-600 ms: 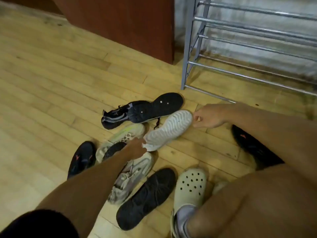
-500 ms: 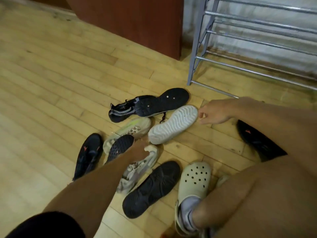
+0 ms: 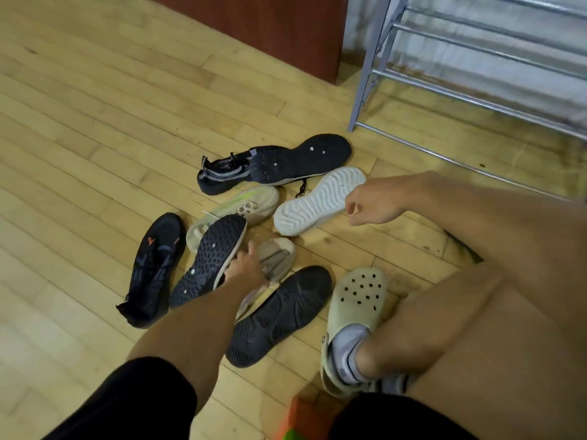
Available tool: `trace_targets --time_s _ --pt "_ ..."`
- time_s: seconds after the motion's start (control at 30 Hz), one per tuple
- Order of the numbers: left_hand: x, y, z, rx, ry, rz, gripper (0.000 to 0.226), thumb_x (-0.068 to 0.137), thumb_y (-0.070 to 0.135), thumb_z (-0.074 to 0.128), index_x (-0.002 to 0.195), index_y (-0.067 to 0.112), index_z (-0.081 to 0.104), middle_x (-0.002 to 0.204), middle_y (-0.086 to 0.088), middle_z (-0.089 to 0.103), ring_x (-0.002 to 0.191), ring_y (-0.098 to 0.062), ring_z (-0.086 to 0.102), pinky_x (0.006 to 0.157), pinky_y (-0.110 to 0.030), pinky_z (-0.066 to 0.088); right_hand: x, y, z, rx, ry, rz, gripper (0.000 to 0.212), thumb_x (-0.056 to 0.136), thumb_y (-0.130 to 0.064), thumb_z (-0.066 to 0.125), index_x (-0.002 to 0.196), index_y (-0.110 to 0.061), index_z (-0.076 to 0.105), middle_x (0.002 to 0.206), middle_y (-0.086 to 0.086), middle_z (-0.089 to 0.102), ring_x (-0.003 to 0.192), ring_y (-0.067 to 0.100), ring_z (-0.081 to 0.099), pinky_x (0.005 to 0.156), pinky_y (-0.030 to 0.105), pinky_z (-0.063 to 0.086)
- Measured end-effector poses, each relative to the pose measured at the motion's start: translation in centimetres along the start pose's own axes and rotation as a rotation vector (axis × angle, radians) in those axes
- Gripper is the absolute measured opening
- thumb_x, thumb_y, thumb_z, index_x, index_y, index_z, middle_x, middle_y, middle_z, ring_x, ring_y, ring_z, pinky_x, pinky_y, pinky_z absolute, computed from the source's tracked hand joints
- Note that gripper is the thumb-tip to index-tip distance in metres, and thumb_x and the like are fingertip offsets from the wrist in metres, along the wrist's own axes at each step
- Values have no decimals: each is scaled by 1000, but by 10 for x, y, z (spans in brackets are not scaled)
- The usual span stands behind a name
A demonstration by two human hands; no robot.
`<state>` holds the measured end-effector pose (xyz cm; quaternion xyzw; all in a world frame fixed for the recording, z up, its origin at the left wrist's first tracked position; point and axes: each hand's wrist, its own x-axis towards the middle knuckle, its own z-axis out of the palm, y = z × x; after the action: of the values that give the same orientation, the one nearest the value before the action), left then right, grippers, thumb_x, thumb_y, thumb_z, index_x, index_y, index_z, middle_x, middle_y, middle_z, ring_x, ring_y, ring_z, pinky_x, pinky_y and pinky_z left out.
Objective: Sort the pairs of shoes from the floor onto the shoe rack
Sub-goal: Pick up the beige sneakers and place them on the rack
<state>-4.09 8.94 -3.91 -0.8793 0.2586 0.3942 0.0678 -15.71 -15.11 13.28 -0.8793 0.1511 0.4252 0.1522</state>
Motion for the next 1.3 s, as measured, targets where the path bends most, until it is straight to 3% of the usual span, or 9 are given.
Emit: trace_targets --time_s 0.17,0.4,0.5,0.7,0.9,1.0,1.13,1.2,1.3 --pt "-23 0 -10 115 66 8 89 60 47 82 130 8 44 129 -21 39 115 -42 50 92 -52 50 -17 -1 -5 -3 4 31 42 99 -35 45 130 -10 57 131 8 58 118 24 54 102 35 44" --pt "-69 29 -58 -132 353 254 79 58 42 83 122 13 46 123 -12 36 111 -31 47 97 -40 47 -28 -27 0 111 129 36 55 97 -44 46 141 -11 45 143 9 49 127 25 48 105 37 41" --pt "-89 58 -106 -269 431 340 76 56 45 83 117 14 49 119 -12 43 104 -22 44 91 -33 46 -34 -40 -6 376 305 53 66 94 -47 52 142 -7 32 129 14 58 112 27 59 88 37 50" --pt "-118 119 -191 -440 486 521 78 51 54 80 116 19 57 108 -8 54 92 -13 39 79 -25 41 -82 -4 -60 993 784 49 34 96 -31 55 122 -9 53 104 12 63 78 30 71 69 44 62" --pt "-122 208 -249 -522 287 834 63 67 61 73 123 41 51 119 1 61 114 -14 57 96 -23 47 -128 94 -78 1359 961 58 13 100 -24 49 109 -16 53 84 12 65 58 25 67 63 41 62" --pt "-118 256 -261 -390 99 816 37 86 37 66 121 28 57 105 8 66 96 -9 63 74 -17 50 -137 153 -70 1537 1062 104 12 101 -21 47 110 -15 52 82 13 63 55 27 65 61 42 61" --pt "-106 330 -261 -138 -34 830 34 91 28 62 123 20 58 110 2 65 100 -16 62 64 -18 46 -134 231 -47 1648 1132 193 11 100 -23 50 102 -14 55 83 8 63 58 22 65 55 36 61" --pt "-101 368 -256 -84 -95 801 29 90 25 62 117 18 57 103 0 65 87 -15 64 56 -22 49 -136 261 -30 1745 1135 205 13 98 -25 54 96 -13 59 84 6 66 69 21 67 53 31 61" --pt "-109 411 -242 -119 -196 759 38 87 20 65 123 14 53 114 -8 65 97 -28 68 75 -48 60 -149 292 -7 1934 1154 170 22 95 -29 58 97 -8 64 86 8 69 75 22 68 55 30 59"
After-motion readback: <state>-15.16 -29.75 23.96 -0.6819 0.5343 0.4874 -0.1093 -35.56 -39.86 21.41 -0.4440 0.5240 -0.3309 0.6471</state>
